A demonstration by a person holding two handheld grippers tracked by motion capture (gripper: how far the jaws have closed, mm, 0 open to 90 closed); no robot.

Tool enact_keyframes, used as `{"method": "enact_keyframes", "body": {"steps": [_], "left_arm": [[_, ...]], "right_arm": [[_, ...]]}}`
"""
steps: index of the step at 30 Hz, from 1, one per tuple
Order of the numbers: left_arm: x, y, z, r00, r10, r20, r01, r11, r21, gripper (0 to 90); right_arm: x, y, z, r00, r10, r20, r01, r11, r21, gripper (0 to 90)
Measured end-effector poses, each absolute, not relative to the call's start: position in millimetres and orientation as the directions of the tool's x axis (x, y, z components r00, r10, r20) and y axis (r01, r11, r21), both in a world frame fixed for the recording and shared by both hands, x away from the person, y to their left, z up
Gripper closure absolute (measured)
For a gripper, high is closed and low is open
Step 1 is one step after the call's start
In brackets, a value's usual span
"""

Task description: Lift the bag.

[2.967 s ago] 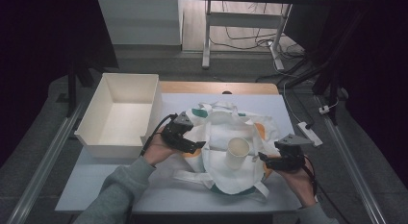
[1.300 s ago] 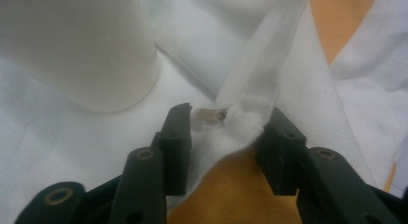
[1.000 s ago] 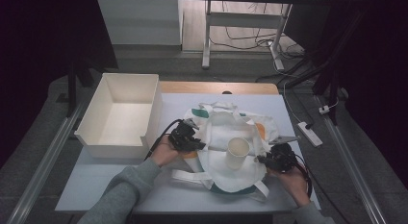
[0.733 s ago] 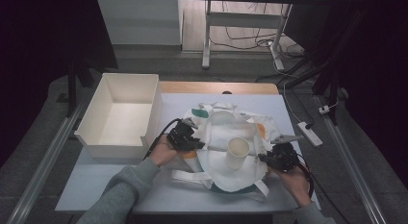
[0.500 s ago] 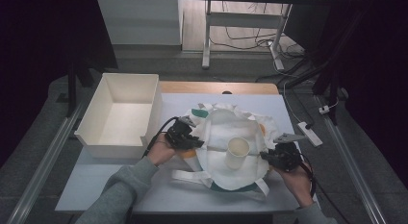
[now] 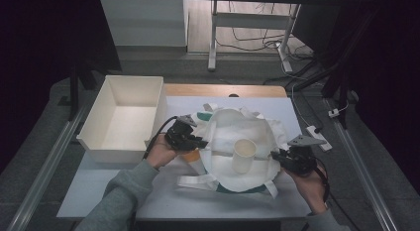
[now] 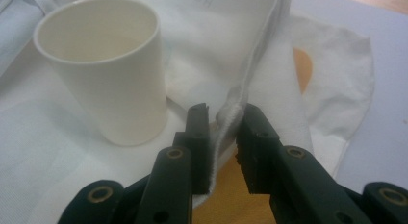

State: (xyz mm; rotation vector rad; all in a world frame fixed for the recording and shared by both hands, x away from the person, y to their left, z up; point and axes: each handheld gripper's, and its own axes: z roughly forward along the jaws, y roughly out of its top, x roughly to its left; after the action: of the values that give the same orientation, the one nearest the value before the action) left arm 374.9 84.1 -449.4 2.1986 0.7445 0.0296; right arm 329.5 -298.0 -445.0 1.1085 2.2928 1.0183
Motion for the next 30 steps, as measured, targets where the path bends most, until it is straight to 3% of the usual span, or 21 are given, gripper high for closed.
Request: {"method": "enact_keyframes", "body": {"steps": [30], "left_arm": [[367,108,-419,0.83,0.519,-0.204,0.457,-0.423,0.783,80.5]], "right_arm": [[324,-301,-424,-0.595,0.802,-0.051,0.428,0.37,0.825,75.7]]}}
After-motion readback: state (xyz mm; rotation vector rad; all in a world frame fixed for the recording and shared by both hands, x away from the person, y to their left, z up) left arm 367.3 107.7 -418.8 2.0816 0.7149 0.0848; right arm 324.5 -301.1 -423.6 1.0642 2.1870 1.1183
